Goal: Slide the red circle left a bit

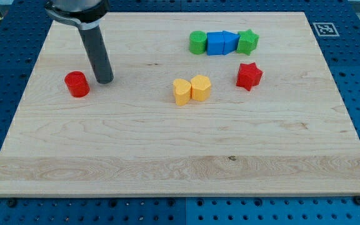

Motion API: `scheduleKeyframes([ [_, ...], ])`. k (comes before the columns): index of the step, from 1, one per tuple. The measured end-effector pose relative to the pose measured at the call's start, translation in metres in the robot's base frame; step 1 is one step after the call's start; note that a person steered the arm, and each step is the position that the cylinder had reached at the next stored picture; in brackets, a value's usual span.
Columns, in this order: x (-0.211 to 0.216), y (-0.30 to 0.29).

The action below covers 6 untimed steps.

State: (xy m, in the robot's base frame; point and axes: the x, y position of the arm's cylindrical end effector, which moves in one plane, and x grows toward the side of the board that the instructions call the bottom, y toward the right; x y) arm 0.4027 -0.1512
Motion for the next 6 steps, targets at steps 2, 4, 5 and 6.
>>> scheduleKeyframes([
  [2, 0.002, -0.022],
  [4, 0.002, -0.058],
  [5, 0.002, -0.071],
  [6, 0.002, -0.072],
])
